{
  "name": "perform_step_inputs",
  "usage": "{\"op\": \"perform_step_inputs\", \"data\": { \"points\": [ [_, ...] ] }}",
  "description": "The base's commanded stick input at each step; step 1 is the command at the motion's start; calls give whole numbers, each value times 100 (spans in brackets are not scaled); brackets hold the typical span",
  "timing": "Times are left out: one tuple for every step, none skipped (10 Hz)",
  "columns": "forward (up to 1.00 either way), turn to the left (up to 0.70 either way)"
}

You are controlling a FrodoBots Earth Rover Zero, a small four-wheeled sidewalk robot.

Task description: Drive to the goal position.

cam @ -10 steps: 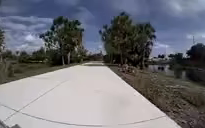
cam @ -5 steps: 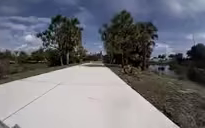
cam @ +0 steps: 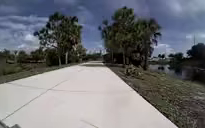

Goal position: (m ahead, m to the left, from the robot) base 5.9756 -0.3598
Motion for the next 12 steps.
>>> {"op": "perform_step_inputs", "data": {
  "points": [
    [85,10],
    [85,34],
    [85,34],
    [85,2],
    [85,0],
    [85,0],
    [85,0],
    [85,0],
    [85,0],
    [85,0],
    [85,0],
    [85,0]
  ]
}}
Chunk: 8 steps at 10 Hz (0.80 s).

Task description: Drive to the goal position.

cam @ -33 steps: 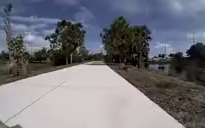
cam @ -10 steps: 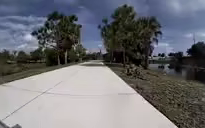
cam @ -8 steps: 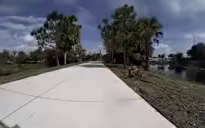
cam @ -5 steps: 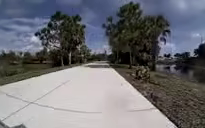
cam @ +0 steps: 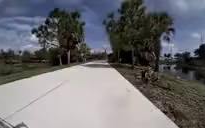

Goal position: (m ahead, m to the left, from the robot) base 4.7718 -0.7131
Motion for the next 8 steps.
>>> {"op": "perform_step_inputs", "data": {
  "points": [
    [85,0],
    [85,0],
    [85,0],
    [85,0],
    [85,0],
    [85,0],
    [85,0],
    [85,0]
  ]
}}
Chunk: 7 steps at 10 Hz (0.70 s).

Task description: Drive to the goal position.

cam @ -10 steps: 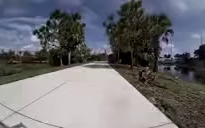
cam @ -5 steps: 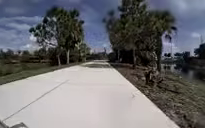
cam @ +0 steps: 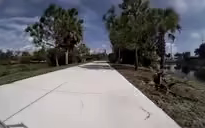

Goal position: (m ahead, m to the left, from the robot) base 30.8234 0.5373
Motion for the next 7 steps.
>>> {"op": "perform_step_inputs", "data": {
  "points": [
    [85,0],
    [85,0],
    [85,0],
    [85,0],
    [85,0],
    [85,0],
    [85,0]
  ]
}}
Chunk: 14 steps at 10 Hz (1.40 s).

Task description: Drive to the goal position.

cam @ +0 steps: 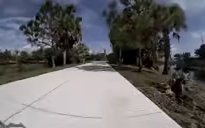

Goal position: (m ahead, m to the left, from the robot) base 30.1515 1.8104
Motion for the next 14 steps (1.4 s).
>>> {"op": "perform_step_inputs", "data": {
  "points": [
    [85,0],
    [85,0],
    [85,0],
    [85,0],
    [85,0],
    [85,0],
    [85,0],
    [85,0],
    [85,0],
    [85,0],
    [85,0],
    [85,0],
    [85,0],
    [85,0]
  ]
}}
